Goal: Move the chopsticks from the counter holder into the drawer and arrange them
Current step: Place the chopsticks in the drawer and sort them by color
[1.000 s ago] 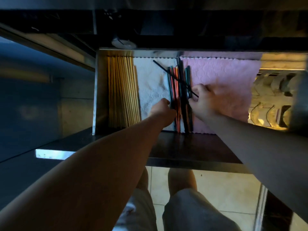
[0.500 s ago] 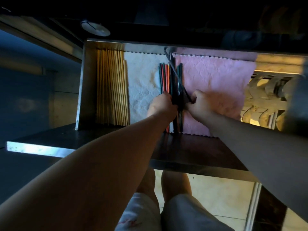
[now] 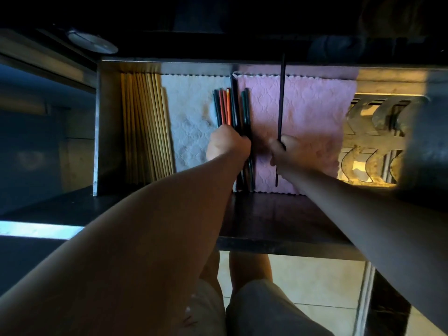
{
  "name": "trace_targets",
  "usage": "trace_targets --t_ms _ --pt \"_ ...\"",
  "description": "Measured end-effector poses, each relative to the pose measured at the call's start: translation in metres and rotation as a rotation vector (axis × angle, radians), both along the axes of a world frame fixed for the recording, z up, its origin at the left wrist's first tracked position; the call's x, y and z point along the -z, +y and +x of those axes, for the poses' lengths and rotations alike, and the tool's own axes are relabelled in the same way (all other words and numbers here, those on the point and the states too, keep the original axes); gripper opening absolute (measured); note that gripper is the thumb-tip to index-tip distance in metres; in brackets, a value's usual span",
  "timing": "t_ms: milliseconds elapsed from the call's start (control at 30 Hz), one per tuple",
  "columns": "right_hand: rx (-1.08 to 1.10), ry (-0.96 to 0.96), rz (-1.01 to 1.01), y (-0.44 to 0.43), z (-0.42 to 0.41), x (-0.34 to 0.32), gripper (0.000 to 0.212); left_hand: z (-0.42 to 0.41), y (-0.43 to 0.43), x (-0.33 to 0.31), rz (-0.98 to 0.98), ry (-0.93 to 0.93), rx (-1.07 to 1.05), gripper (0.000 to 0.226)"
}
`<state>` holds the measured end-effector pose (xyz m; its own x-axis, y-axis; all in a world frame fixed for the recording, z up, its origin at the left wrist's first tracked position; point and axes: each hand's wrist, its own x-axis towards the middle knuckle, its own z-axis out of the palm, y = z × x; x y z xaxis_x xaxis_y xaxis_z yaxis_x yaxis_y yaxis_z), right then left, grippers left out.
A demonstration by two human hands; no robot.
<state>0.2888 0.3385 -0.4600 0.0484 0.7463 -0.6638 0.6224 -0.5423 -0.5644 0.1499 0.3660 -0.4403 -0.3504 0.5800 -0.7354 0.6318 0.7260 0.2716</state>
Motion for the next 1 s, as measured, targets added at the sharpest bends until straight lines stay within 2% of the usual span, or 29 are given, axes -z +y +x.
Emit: trace_targets --t_ms 67,133,300,400,533,667,733,767,900,1000 --pt "-0.064 -0.021 0.007 0.002 -0.002 -0.005 0.047 -0.004 -0.002 0.0 0.014 -0.012 -0.004 0.023" --pt "-0.068 0.017 -0.022 0.006 -0.006 -0.008 0.04 -0.011 -0.006 -0.001 0.053 -0.009 -0.005 0.027" --pt "0.151 0.229 -0.086 0.011 -0.034 0.003 0.021 -0.031 -0.018 -0.004 0.129 -0.035 -0.101 0.019" --pt "0.187 0.167 -0.073 0.014 -0.05 0.01 0.026 -0.039 -0.022 -0.004 0.111 -0.116 -0.312 0.013" --pt "0.201 0.109 -0.037 0.015 -0.067 0.016 0.009 -0.047 -0.019 -0.003 0.113 -0.234 -0.6 0.022" --pt "0.214 0.045 0.002 0.016 -0.081 0.018 0.006 -0.053 -0.018 -0.004 0.085 -0.279 -0.605 0.021" --pt "0.198 -0.022 0.027 0.015 -0.081 0.019 0.024 -0.055 -0.018 -0.004 0.065 -0.311 -0.596 0.019" --pt "0.189 -0.034 0.029 0.014 -0.081 0.018 0.027 -0.056 -0.018 -0.004 0.058 -0.33 -0.589 0.018" --pt "0.122 -0.085 0.013 0.012 -0.085 0.02 0.019 -0.059 -0.019 -0.004 0.045 -0.363 -0.576 0.019" --pt "0.158 -0.074 -0.032 0.022 -0.091 0.021 0.018 -0.06 -0.019 -0.006 0.037 -0.372 -0.565 0.019"
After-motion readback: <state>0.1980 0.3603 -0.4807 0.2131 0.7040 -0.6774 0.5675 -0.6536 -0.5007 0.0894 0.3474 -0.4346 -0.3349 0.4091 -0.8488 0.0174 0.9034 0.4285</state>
